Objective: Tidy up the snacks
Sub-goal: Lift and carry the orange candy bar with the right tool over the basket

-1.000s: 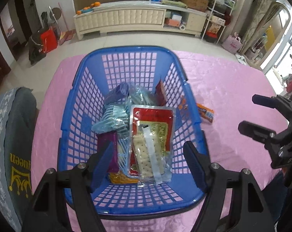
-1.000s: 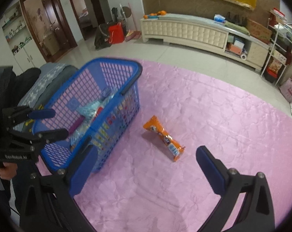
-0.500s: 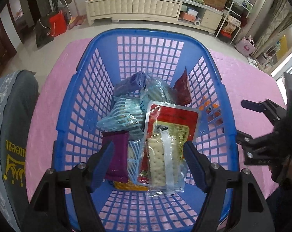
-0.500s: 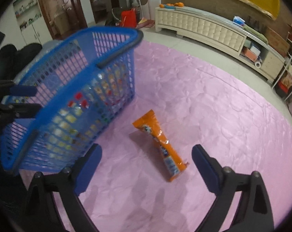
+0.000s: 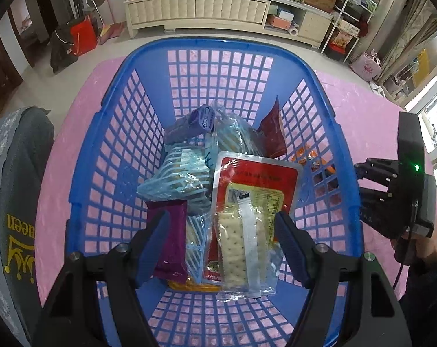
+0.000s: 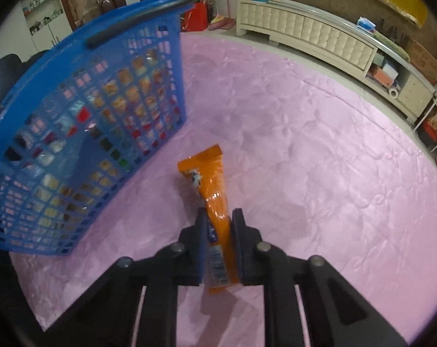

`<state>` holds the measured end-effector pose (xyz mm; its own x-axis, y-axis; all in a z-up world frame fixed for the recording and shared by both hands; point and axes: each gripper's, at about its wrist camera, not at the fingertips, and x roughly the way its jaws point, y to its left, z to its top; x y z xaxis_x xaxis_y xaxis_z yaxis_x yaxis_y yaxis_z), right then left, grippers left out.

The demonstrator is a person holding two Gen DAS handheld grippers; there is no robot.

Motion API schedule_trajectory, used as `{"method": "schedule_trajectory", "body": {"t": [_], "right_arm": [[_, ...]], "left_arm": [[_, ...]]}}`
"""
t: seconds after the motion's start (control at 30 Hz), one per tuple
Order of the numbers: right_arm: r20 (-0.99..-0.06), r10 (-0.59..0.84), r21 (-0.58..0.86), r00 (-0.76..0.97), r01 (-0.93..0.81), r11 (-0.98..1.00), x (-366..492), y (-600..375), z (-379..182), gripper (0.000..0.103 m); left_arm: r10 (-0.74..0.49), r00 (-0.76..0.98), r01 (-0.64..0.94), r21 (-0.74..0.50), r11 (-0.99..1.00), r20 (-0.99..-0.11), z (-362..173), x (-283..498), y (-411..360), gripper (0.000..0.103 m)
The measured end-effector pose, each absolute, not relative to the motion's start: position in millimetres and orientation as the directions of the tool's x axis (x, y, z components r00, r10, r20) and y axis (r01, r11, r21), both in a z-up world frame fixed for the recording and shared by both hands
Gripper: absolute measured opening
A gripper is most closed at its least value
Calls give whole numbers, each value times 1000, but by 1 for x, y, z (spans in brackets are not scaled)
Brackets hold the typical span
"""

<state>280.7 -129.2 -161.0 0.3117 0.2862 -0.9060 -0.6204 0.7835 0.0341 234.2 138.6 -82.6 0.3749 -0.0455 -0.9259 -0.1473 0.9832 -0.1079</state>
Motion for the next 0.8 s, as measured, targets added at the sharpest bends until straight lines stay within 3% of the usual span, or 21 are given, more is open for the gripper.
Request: {"method": "schedule_trajectory", "body": {"t": [0.23,0.8], "right_arm": [[-883,327,57,336,-615,786,245,-132,-121,18],[-780,394,5,486,-625,781,182,-118,10,18]], "left_arm": [[-70,406,-141,-138,980,-911,-70,218,134,72],[-56,570,-63,-111,992,-820,22,154,117,72]]}}
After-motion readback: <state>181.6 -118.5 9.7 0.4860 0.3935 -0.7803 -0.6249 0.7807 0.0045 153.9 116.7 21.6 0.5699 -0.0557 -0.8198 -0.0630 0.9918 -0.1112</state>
